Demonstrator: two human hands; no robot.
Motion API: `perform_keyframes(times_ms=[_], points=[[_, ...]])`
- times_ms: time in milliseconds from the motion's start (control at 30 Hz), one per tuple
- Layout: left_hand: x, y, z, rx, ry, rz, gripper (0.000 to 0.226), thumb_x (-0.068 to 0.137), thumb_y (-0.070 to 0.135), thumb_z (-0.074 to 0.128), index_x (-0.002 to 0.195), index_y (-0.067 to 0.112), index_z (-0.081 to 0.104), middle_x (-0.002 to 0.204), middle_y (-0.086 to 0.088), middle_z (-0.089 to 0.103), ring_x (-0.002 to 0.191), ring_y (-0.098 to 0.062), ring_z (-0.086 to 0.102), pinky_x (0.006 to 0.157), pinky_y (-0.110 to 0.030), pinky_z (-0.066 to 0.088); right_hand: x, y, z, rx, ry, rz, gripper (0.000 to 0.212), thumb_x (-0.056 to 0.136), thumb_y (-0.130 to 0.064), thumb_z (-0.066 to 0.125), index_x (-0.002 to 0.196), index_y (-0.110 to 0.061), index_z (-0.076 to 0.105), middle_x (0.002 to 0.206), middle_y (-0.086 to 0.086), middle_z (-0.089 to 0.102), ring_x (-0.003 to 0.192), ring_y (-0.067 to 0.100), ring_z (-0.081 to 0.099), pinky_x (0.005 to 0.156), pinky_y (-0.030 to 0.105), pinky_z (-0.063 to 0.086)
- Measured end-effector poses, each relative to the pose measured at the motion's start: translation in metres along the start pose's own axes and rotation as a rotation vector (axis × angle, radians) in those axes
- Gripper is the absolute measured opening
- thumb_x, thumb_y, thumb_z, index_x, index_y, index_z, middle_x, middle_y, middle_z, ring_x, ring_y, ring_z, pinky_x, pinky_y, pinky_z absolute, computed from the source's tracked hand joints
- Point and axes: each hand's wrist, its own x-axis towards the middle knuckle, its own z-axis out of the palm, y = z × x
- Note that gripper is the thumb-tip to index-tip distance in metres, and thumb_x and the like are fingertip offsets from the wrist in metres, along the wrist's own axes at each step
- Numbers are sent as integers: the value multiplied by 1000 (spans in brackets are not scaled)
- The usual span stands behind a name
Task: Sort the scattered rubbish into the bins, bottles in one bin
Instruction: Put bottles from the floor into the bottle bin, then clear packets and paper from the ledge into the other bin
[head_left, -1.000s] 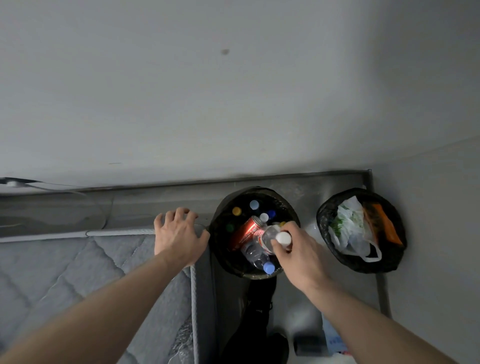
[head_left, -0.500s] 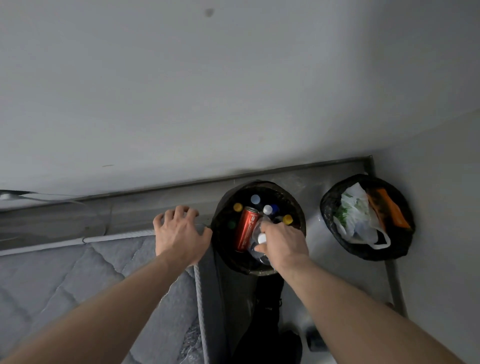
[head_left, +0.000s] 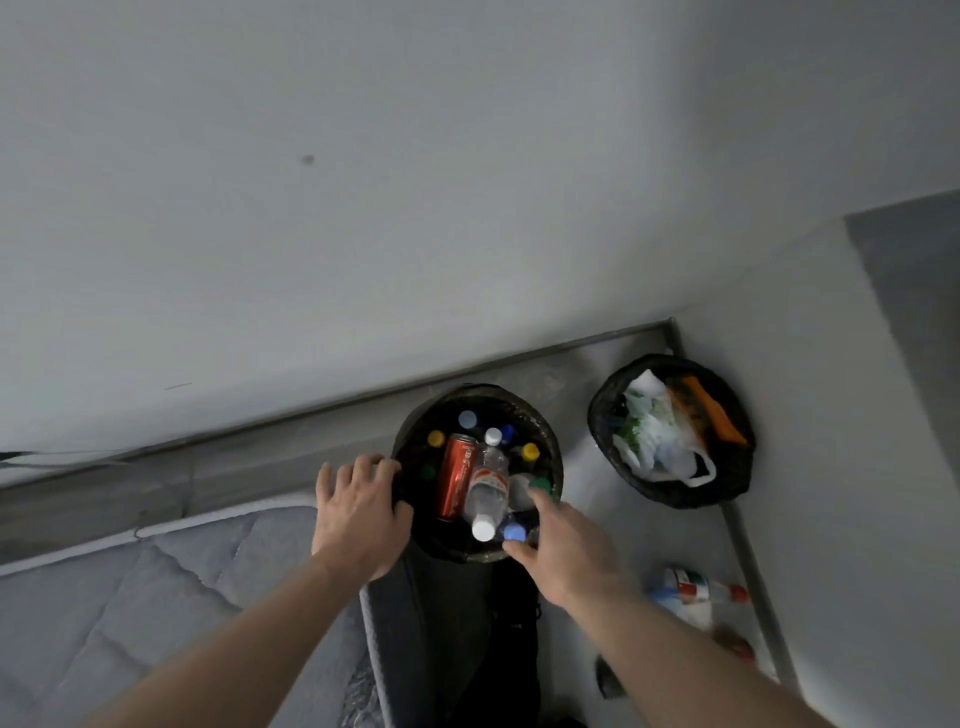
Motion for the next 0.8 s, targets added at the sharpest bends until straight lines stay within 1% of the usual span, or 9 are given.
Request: perform_keyframes(times_ms=[133,233,367,467,533,600,667,733,800], points=[[-17,42,-1,-86,-20,110,50,89,38,48,139,31,48,145,5,44,137,-23,40,124,-48,9,-36,37,4,63,-12,61,63,97,-51,53,151,-29,29,141,-1,51,128,22,52,100,37,45],[-30,76,-1,-110,-18,193,48,86,31,52,135,33,51,145,6,45,138,-23,39,123,-49,15,-69,72,15,132,-4,97,63,98,-45,52,153,-26,29,151,-1,41,136,23,44,110,37,40],[-61,123,-5,-53,-19,336,53,83,25,59,135,32,53,147,2,45,139,-26,38,121,-48,22,-127,121,21,235,73,166,66,97,-42,53,155,-25,28,161,0,28,145,23,33,116,38,34],[-96,161,-20,30,-54,369,61,86,31,58,145,34,44,157,-1,33,146,-28,25,121,-47,19,-182,155,11,253,153,224,66,97,-41,54,155,-24,27,163,4,22,149,26,26,119,38,30],[-133,194,-37,45,-68,369,62,89,39,55,149,35,39,164,-2,20,150,-32,16,122,-47,15,-226,173,1,265,215,226,69,97,-39,54,157,-23,24,165,4,18,151,25,21,121,36,26],[-179,231,-60,71,-57,420,62,89,38,53,149,32,39,166,-4,13,152,-34,11,123,-48,13,-276,191,-13,270,268,211,70,97,-36,54,157,-23,22,167,4,13,153,24,16,123,36,20],[-233,263,-82,106,-49,477,66,88,35,52,152,33,35,167,-5,7,152,-33,7,123,-48,10,-331,209,-23,263,309,189,66,96,-32,53,156,-22,26,167,6,13,154,26,12,125,39,17],[-290,289,-101,115,-34,515,69,88,37,53,154,33,32,167,-4,4,152,-33,7,123,-48,10,-390,229,-28,287,363,192,65,96,-29,53,155,-24,26,167,4,11,154,25,10,124,40,18],[-346,308,-115,86,-33,540,69,89,38,56,154,33,32,167,-4,5,152,-32,7,123,-48,11,-448,246,-27,320,407,199,68,95,-32,53,156,-29,24,168,1,8,154,24,10,124,40,19]])
